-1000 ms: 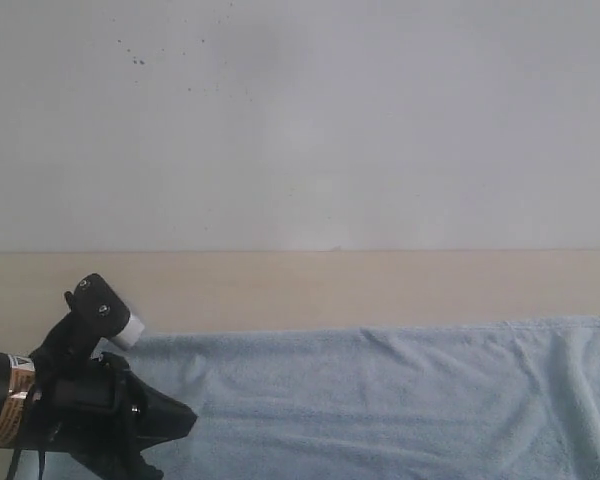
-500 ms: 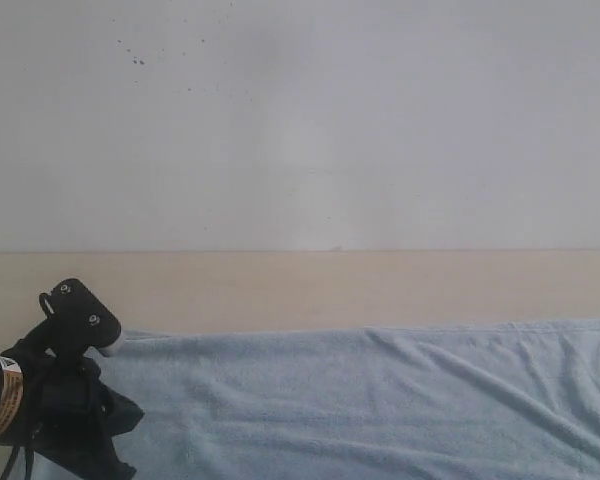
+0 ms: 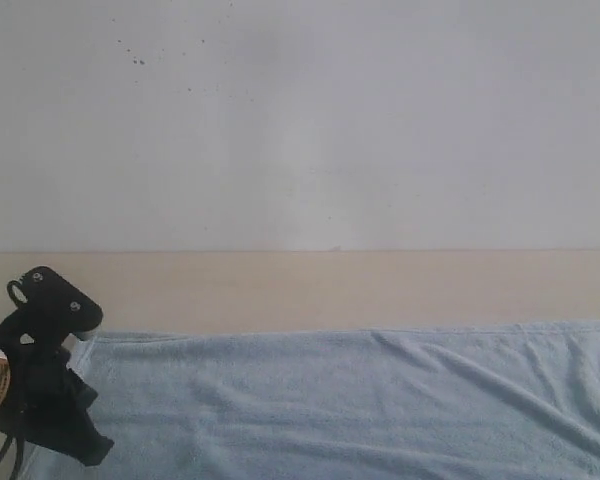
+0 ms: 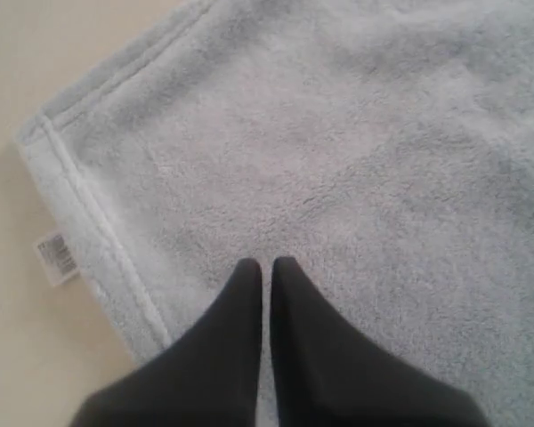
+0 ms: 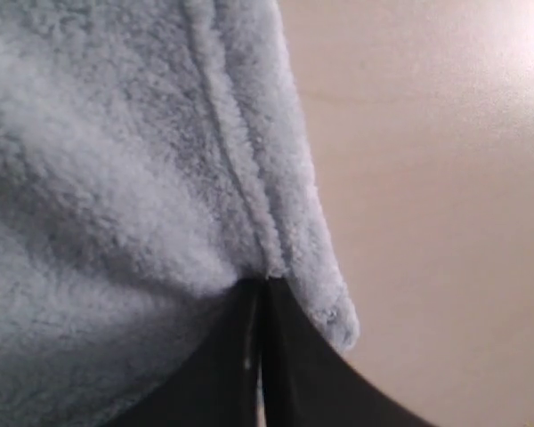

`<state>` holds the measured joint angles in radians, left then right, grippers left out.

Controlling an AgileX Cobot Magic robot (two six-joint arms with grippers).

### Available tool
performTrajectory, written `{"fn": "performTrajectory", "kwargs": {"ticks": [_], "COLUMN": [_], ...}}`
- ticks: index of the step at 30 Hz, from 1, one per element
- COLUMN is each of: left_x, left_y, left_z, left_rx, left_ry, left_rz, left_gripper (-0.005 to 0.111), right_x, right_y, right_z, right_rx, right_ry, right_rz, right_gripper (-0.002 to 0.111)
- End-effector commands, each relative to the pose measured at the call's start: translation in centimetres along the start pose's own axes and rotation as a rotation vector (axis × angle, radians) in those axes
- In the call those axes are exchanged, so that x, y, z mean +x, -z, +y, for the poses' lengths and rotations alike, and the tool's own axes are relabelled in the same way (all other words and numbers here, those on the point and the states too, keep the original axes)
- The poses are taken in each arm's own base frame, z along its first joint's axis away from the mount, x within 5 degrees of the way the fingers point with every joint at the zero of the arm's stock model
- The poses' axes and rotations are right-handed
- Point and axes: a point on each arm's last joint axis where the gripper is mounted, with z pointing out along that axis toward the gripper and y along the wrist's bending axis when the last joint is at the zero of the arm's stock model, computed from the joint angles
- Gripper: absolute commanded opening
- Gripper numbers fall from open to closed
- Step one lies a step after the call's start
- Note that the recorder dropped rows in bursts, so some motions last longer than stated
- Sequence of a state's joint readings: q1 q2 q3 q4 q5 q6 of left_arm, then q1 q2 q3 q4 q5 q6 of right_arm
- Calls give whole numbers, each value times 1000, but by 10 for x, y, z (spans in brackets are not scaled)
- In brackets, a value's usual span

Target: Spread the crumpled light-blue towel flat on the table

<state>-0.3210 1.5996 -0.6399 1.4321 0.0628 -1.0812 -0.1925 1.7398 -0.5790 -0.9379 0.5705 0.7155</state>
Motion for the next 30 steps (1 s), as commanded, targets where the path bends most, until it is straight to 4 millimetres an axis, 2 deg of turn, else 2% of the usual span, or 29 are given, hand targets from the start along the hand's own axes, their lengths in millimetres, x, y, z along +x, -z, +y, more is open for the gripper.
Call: {"fn": "performTrajectory", "kwargs": {"ticks": [1, 2, 4, 5, 6, 7, 9, 12, 16, 18, 21, 30], "left_x": [4, 6, 2, -9, -16, -21, -16, 8, 10, 19, 30, 41], "left_y": [1, 2, 3, 8, 12, 18, 12, -11, -12, -14, -19, -19], "left_z": [12, 14, 12, -2, -12, -30, -42, -51, -60, -62, -63, -68], "left_rx": [-125, -158, -118, 47, 163, 365, 479, 512, 616, 614, 596, 629], "left_ry": [165, 180, 203, 182, 130, 14, -55, -39, -52, -69, -78, -5], "left_rz": [50, 64, 34, -62, -123, -199, -184, -48, -53, -6, 41, 103], "left_gripper": [4, 4, 4, 4, 4, 4, 4, 4, 4, 4, 4, 4], "right_x": [5, 3, -15, -23, -26, -31, -34, -28, -27, -21, -16, -17], "right_y": [-4, -2, 22, 39, 47, 58, 66, 71, 110, 126, 135, 139], "right_z": [0, -1, -7, -10, -10, -7, 4, 41, 101, 127, 141, 145], "right_rx": [1, -2, -19, -57, -90, -183, -328, -411, -478, -512, -538, -553], "right_ry": [-27, -44, -142, -199, -219, -297, -408, -199, 170, 294, 357, 367], "right_rz": [45, 35, -55, -145, -203, -294, -338, -324, -469, -537, -582, -617], "right_gripper": [1, 1, 1, 1, 1, 1, 1, 1, 1, 1, 1, 1]}}
